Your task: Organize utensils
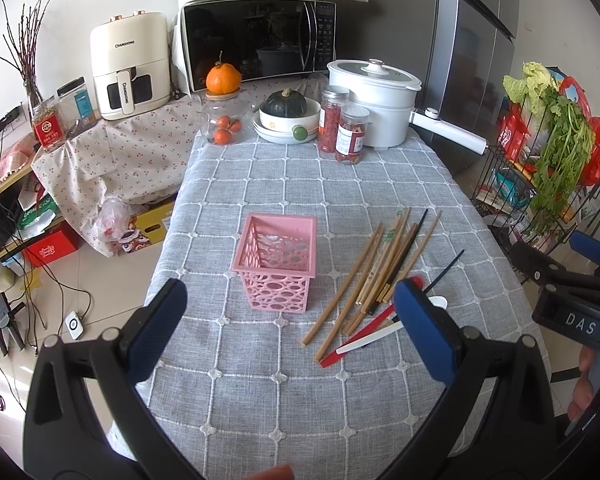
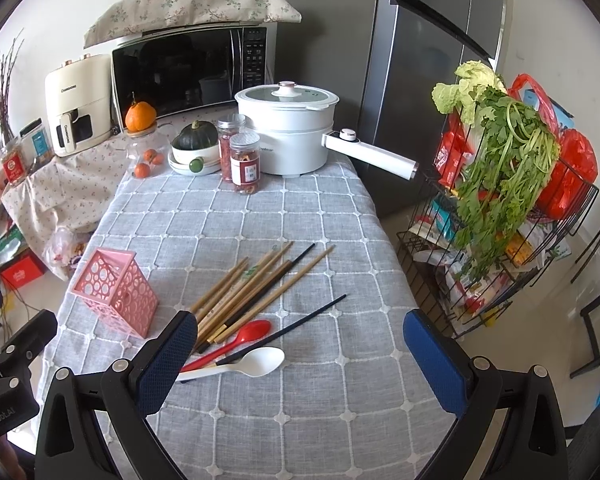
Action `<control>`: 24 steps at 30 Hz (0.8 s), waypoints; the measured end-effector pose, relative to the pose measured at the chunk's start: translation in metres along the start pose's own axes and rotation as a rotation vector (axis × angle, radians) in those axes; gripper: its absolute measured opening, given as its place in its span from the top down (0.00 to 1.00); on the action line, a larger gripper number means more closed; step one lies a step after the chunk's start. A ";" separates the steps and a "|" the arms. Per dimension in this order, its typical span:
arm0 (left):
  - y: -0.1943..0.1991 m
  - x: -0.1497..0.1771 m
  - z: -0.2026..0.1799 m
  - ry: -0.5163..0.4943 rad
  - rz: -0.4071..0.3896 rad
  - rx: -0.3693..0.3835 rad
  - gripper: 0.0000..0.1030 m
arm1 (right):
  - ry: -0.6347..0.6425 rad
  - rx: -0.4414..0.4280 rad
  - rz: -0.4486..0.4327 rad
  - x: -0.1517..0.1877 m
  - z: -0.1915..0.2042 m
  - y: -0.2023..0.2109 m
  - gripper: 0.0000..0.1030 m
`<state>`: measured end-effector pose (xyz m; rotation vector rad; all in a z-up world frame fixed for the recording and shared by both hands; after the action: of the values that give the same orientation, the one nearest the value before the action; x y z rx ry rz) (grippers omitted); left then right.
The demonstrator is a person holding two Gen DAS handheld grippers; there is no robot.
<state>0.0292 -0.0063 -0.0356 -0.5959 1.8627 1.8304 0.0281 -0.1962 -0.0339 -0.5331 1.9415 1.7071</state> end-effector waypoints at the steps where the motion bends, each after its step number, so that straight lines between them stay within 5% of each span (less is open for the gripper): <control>1: 0.000 0.000 -0.001 0.000 0.000 0.001 0.00 | 0.001 0.000 0.000 0.001 0.001 0.000 0.00; 24: -0.002 0.001 0.000 0.001 0.000 0.002 0.00 | -0.014 -0.002 0.012 0.001 -0.003 -0.007 0.00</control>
<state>0.0293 -0.0066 -0.0380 -0.5964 1.8651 1.8279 0.0310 -0.2000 -0.0394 -0.5105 1.9370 1.7160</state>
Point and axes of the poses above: each gripper's, at about its wrist camera, not at the fingertips, and y roughly against the way its jaws point, z to its left, x to its underside, the point moved 4 cm from there along -y, roughly the way its jaws point, and after that the axes turned 9 degrees about z, right-handed, at the moved point
